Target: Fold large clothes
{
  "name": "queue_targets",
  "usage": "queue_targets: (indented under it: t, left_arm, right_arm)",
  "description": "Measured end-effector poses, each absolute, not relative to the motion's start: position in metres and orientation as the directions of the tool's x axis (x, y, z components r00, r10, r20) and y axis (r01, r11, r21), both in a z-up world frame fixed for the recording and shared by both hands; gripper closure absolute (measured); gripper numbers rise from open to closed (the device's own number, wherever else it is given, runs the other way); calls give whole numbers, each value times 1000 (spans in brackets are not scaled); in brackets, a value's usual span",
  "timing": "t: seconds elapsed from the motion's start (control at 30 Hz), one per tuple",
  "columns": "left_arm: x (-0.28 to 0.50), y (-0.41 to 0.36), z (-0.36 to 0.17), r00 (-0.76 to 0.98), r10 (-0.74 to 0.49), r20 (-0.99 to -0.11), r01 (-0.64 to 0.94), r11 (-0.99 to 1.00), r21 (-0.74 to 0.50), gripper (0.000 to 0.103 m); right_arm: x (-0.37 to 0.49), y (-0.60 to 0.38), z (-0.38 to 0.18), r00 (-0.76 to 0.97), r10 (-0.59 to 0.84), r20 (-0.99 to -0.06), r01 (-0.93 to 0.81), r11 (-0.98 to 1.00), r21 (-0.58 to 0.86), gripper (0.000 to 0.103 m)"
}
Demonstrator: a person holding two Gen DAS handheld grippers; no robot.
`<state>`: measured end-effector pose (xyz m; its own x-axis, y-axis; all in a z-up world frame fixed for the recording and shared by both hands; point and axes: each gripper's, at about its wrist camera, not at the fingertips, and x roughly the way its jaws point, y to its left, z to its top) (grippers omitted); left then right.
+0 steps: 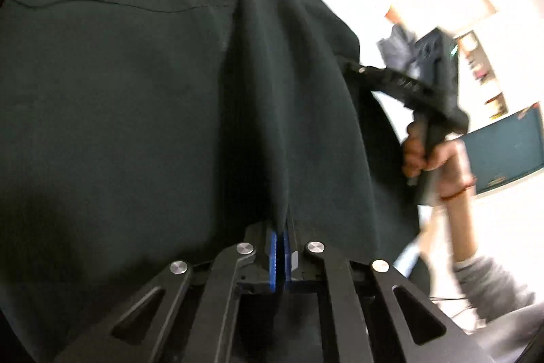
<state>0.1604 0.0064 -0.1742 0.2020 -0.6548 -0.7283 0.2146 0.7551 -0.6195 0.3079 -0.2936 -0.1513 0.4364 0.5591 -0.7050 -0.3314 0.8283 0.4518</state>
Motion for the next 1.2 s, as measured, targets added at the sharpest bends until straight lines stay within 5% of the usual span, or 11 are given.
queue_targets:
  t: [0.33,0.43,0.5,0.6,0.7,0.8,0.83,0.93,1.07,1.13,1.2]
  left_arm:
    - [155,7,-202,188,-653,-734,190,757,-625,95]
    - [145,8,-184,239,-629,-740,227,777,-587,93]
    - [128,10,-165,244,-638,-731,271,768,-580,84]
    - [109,9,-154,227,-655,-721,305,751,-586,68]
    - [95,0,-161,179,-664,-726,321,737,-595,68]
    - [92,-4,-176,150,-677,-720,282,728,-625,68]
    - [92,-7,-180,141,-693,-707,271,713,-646,69]
    - [98,-3,-189,127,-749,-650,216,660,-719,85]
    - [92,17,-178,162,-771,-616,210,636,-742,86]
    - [86,26,-173,186,-733,-655,227,680,-697,72]
    - [79,39,-169,221,-687,-692,221,727,-650,41]
  right_arm:
    - [301,-307,-163,440,489,-753,-305,870,387,99]
    - [289,-312,-149,460,487,-743,-278,873,400,76]
    - [265,-317,-131,520,458,-721,-287,889,358,37]
    - [227,-304,-112,550,453,-701,-350,888,299,38]
    - [191,-279,-110,492,536,-686,-438,833,337,48]
    - [164,-245,-126,392,561,-729,-498,796,345,48]
    - [156,-231,-137,356,561,-747,-517,784,342,49]
    - [146,-205,-162,270,539,-798,-535,773,342,73]
    - [139,-201,-152,269,586,-764,-541,748,383,75]
    - [140,-214,-148,266,606,-750,-492,754,435,72]
    - [137,-211,-151,286,484,-827,-503,811,300,61]
